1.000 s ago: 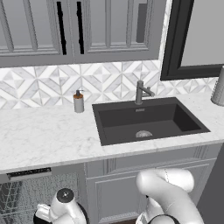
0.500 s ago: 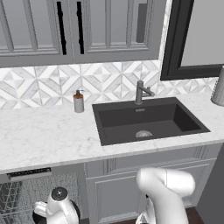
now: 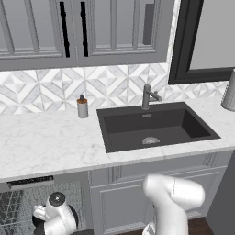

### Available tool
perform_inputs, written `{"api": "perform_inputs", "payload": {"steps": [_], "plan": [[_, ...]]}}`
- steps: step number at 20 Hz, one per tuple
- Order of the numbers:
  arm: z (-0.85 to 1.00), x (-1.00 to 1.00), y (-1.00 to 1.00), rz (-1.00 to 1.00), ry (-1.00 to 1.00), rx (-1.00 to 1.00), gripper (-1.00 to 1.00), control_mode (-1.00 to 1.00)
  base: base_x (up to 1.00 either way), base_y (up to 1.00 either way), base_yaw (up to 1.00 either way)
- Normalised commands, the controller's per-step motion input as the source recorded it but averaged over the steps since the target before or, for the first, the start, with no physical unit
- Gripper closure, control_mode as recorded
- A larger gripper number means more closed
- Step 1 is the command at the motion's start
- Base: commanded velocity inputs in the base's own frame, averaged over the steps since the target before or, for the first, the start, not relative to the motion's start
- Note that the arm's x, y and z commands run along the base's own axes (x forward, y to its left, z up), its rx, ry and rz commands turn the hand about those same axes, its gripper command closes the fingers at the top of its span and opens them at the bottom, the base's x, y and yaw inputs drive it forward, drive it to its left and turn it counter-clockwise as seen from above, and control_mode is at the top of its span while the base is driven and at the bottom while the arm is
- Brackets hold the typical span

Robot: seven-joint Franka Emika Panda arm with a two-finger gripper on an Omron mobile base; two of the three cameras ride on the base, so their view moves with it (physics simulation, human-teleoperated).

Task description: Pick up the cup and bowl from the counter, place them in the dishwasher, and close the dishwasher door.

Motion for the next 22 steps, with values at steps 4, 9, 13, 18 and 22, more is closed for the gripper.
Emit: {"api": "perform_inputs", "payload": {"steps": [4,9,13,18,22], "plan": [[-0.30,0.56,0.05,0.00,-0.06,0.00,1.00,-1.00,0.00,0.00,0.00],[-0.13,0.48,0.05,0.00,-0.08,0.00,1.00,-1.00,0.00,0.00,0.00],[-0.04,0.46,0.09,0.00,-0.06,0.00,1.00,-1.00,0.00,0.00,0.00],[-0.18,0.53,0.05,0.00,-0.03,0.00,1.00,-1.00,0.00,0.00,0.00],[-0.23,0.34,0.01,0.00,-0.05,0.00,1.00,-1.00,0.00,0.00,0.00]]}}
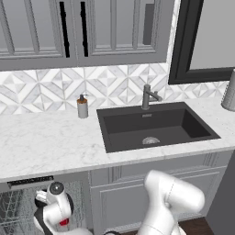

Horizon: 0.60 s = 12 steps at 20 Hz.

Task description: Pick up the cup and bowl from the counter, place them in the dishwasher, and close the dishwasher door.

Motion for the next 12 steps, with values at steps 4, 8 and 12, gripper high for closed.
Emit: {"api": "perform_inputs", "payload": {"steps": [4,8,12], "plan": [[-0.33,0.22,0.13,0.00,-0.02,0.00,1.00,-1.00,0.00,0.00,0.00],[-0.59,0.03,0.23,0.00,0.00,0.00,-1.00,-1.00,0.00,0.00,0.00],[-0.38,0.00,0.11,0.00,-0.15,0.00,-1.00,-1.00,0.00,0.00,0.00]]}}
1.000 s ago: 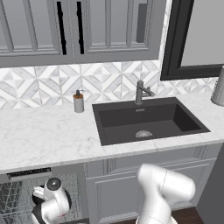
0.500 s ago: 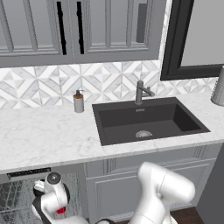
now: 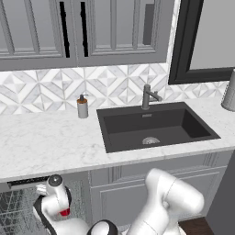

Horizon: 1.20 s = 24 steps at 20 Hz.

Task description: Pick up the cup and bowl from the counter, place them in the dishwasher, and close the dishwasher door.

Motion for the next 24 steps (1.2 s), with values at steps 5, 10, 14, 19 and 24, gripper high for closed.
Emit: {"api": "perform_inputs", "payload": {"steps": [5,10,14,19,24], "plan": [[-0.24,-0.01,0.00,-0.03,-0.24,0.00,-1.00,-1.00,0.00,0.00,0.00],[0.11,-0.67,0.00,-0.05,-0.32,0.00,-1.00,-1.00,0.00,0.00,0.00],[0.91,-0.79,-0.14,-0.05,0.00,0.00,-1.00,-1.00,0.00,0.00,0.00],[1.00,-0.62,-0.25,0.05,0.18,0.00,-1.00,-1.00,0.00,0.00,0.00],[0.73,-0.98,-0.38,0.22,0.25,-0.01,-1.00,-1.00,0.00,0.00,0.00]]}}
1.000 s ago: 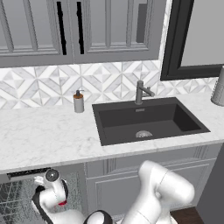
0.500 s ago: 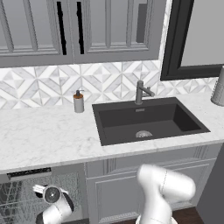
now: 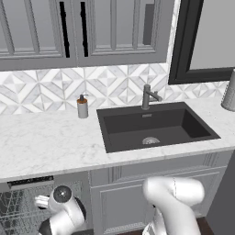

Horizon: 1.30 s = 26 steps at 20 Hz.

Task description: Pick up the cup and bowl from the counter, place them in the dishwasher, and close the dishwasher door.

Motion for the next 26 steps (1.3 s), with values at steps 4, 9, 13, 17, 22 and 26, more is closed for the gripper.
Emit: {"api": "perform_inputs", "payload": {"steps": [4,9,13,17,22,26], "plan": [[0.44,-1.00,-0.24,0.38,0.22,-0.07,-1.00,-1.00,0.00,0.00,0.00],[0.14,-1.00,-0.17,0.26,0.02,-0.01,-1.00,-1.00,0.00,0.00,0.00],[0.00,-1.00,0.00,0.22,-0.01,0.00,-1.00,-1.00,0.00,0.00,0.00],[0.00,-1.00,0.00,0.20,-0.05,0.00,-1.00,-1.00,0.00,0.00,0.00],[0.00,-1.00,0.00,0.19,-0.04,0.00,-1.00,-1.00,0.00,0.00,0.00],[-0.01,-1.00,-0.04,0.09,-0.05,-0.01,-1.00,-1.00,0.00,0.00,0.00]]}}
